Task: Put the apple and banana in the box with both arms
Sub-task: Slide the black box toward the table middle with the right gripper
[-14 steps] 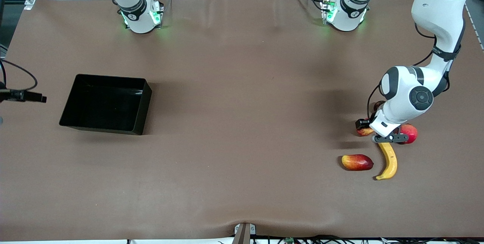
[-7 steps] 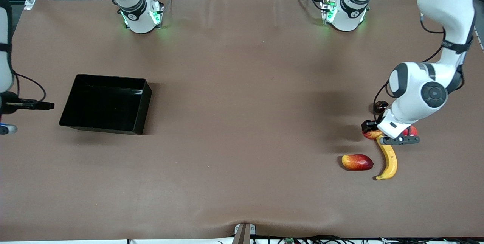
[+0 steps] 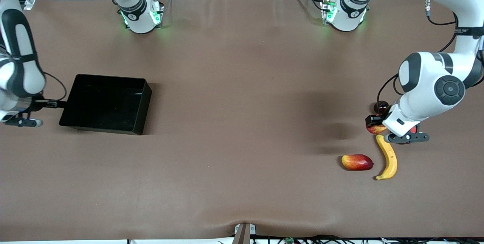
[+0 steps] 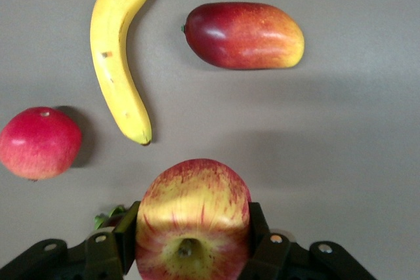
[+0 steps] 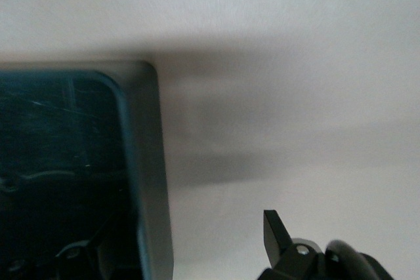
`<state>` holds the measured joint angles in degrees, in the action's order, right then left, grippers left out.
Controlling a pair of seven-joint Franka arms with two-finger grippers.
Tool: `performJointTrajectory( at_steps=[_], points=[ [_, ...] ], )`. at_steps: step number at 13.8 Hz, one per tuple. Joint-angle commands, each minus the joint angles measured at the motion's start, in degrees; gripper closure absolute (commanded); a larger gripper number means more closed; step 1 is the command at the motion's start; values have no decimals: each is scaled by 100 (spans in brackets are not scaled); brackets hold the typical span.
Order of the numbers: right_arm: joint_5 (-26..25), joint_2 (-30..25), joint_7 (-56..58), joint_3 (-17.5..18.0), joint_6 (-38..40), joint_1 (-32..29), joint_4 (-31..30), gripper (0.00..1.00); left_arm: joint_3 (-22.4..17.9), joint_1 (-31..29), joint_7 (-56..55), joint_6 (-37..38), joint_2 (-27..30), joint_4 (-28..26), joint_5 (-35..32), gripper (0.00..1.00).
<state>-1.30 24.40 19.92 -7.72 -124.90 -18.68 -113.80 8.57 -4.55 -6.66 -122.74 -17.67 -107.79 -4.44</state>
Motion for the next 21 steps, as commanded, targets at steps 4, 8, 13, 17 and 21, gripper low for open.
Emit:
performJointTrajectory(
  at_steps=[4, 8, 13, 17, 21],
  points=[
    [279, -190, 64, 113, 167, -48, -266, 100, 215, -1, -125, 690, 185, 417, -65, 100],
    [288, -383, 73, 139, 974, 49, -3, 100, 356, 16, -502, 1111, 168, 811, -57, 100],
    [490, -603, -32, 192, 3046, 531, 1252, 100, 391, 16, -503, 1226, 177, 918, -57, 100],
    [965, -665, -1443, 192, 4517, 1478, 2299, 100, 426, -10, -503, 1314, 220, 918, -57, 100],
    [1402, -841, -2246, 192, 4510, 2728, 2336, 100, 426, -28, -547, 1464, 265, 1023, -48, 100]
  ],
)
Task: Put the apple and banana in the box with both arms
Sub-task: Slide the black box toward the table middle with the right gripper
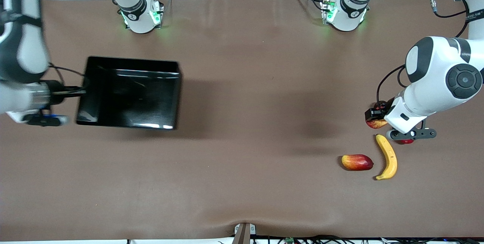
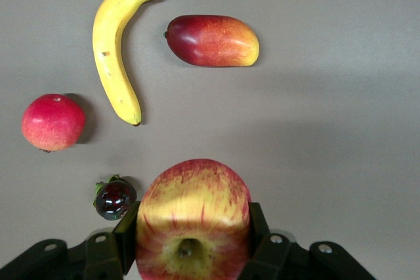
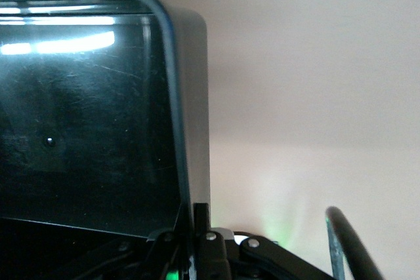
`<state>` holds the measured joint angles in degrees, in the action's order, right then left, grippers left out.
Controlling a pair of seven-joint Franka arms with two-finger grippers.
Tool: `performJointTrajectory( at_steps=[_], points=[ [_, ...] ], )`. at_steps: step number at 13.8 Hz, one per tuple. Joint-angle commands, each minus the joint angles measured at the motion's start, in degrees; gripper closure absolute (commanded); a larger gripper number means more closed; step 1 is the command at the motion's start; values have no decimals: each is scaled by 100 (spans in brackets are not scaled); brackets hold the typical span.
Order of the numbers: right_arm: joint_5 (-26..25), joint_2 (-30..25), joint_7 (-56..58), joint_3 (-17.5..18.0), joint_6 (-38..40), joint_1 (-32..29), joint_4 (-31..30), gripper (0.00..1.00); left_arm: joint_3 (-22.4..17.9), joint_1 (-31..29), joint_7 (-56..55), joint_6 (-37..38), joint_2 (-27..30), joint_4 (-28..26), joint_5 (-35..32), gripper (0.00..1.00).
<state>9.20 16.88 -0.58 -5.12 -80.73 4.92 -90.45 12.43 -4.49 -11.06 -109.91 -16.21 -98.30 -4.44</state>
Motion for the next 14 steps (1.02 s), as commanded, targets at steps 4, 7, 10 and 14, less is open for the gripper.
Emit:
performJointTrajectory(
  at_steps=[4, 7, 10, 14],
  points=[
    [863, -36, -1134, -76, -722, 1430, -200, 100, 40, -8, -265, 215, 109, 100, -48, 100],
    [872, 87, -1760, -76, -1417, 2118, -332, 100, 127, -17, -282, 303, 144, 170, -48, 100],
    [908, 437, -2197, -59, -2172, 2732, -420, 100, 171, 1, -396, 698, 144, 408, -48, 100],
    [942, 1009, -2796, -50, -3271, 3366, -464, 100, 497, 9, -915, 831, 136, 434, -48, 100]
  ],
)
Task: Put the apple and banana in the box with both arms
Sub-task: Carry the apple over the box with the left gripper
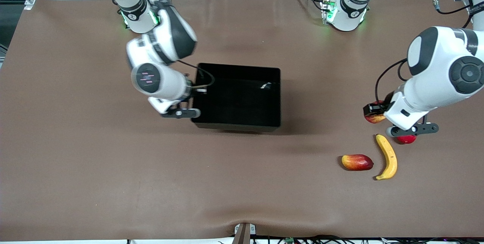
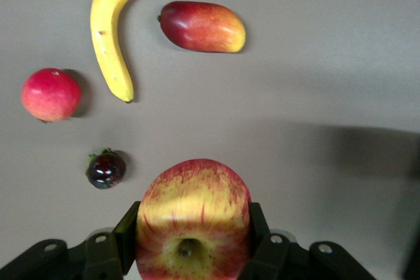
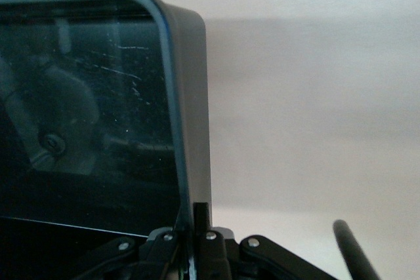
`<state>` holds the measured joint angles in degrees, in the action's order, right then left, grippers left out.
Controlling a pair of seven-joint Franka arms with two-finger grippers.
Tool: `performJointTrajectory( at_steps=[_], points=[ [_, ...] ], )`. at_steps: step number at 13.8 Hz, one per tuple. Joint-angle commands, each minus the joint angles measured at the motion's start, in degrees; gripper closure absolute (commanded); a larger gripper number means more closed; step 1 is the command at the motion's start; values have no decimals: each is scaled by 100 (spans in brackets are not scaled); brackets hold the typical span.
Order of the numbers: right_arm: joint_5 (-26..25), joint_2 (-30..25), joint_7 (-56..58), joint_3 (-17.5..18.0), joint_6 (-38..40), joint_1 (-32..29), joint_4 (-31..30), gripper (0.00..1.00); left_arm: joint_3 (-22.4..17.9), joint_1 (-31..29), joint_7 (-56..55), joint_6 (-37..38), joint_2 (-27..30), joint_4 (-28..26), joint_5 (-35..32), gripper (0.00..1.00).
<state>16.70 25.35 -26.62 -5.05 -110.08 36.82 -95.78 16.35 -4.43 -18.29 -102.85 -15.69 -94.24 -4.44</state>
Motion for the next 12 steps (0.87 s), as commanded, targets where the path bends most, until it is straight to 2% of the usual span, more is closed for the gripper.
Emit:
performJointTrajectory(
  at_steps=[1, 3, 5, 6, 7, 11, 12],
  points=[
    [271, 355, -403, -58, -652, 307, 103, 100, 218, 21, -314, 73, 58, 20, -57, 100],
    [342, 698, -449, -67, -1223, 571, 103, 100, 456, 30, -656, -6, 22, 11, -57, 100],
    [342, 918, -440, -67, -1402, 624, 129, 100, 640, 39, -886, -199, -48, -77, -48, 100],
    [342, 919, -449, -58, -1332, 590, 155, 70, 754, 39, -1026, -313, -74, -138, -48, 100],
    [282, 919, -414, -67, -1323, 607, 164, 1, 860, 74, -1210, -480, -144, -191, -48, 100],
    [193, 516, -405, -163, -1288, 607, 244, 0, 949, 714, -1923, -1218, -705, -332, -101, 100],
    [10, 384, -423, -216, -1244, 624, 244, 0, 949, 881, -1950, -1385, -846, -332, -118, 100]
  ],
)
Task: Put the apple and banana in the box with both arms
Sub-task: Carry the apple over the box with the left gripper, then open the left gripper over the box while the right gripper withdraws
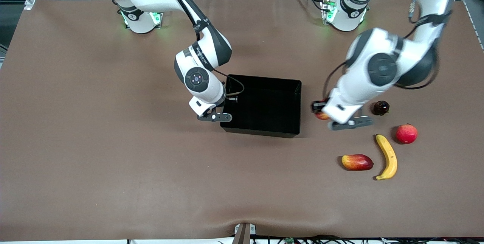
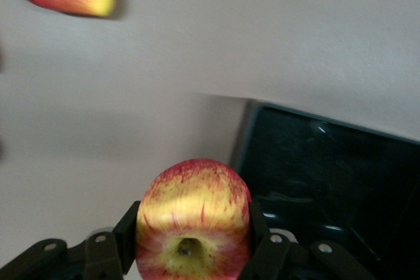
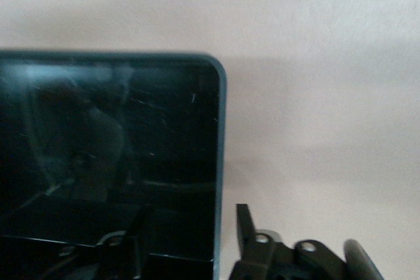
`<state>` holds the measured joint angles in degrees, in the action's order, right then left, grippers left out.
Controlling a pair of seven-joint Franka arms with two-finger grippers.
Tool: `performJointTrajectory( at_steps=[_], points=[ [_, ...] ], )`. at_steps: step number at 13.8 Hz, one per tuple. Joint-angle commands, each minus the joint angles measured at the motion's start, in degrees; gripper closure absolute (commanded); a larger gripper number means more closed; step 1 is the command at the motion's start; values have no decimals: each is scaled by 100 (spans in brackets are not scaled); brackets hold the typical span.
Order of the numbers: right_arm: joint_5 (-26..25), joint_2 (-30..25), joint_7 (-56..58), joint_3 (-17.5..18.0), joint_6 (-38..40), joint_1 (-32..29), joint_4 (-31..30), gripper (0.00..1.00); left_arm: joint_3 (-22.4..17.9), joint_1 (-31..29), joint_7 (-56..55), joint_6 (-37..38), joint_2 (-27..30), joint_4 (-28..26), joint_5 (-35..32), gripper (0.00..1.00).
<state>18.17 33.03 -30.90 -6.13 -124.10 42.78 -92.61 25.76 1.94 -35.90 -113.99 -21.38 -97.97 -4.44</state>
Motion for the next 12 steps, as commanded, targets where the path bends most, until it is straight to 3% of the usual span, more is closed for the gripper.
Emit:
performJointTrajectory(
  at_steps=[1, 2, 4, 8, 10, 12],
  points=[
    [-530, -454, -3, -116, 141, 37, -38, 0, 0, 454, -267, -351, -392, 41, -127, 100],
    [-839, -490, -73, -107, 158, 28, 101, 0, 0, 639, -416, -387, -559, 41, -136, 100],
    [-877, -682, -91, -125, 603, -216, 444, 0, -9, 947, -741, -405, -709, 24, -145, 100],
    [-886, -675, -74, -116, 3141, -1112, 2208, 0, -9, 1255, -1031, -413, -1130, -178, -531, 100],
    [-790, -762, 57, -99, 3567, -1508, 2405, 0, -9, 1335, -1252, -413, -1333, -196, -671, 100],
    [-334, -1077, 172, -116, 3822, -1869, 2511, 0, -9, 1387, -1288, -413, -1456, -257, -733, 100]
  ],
)
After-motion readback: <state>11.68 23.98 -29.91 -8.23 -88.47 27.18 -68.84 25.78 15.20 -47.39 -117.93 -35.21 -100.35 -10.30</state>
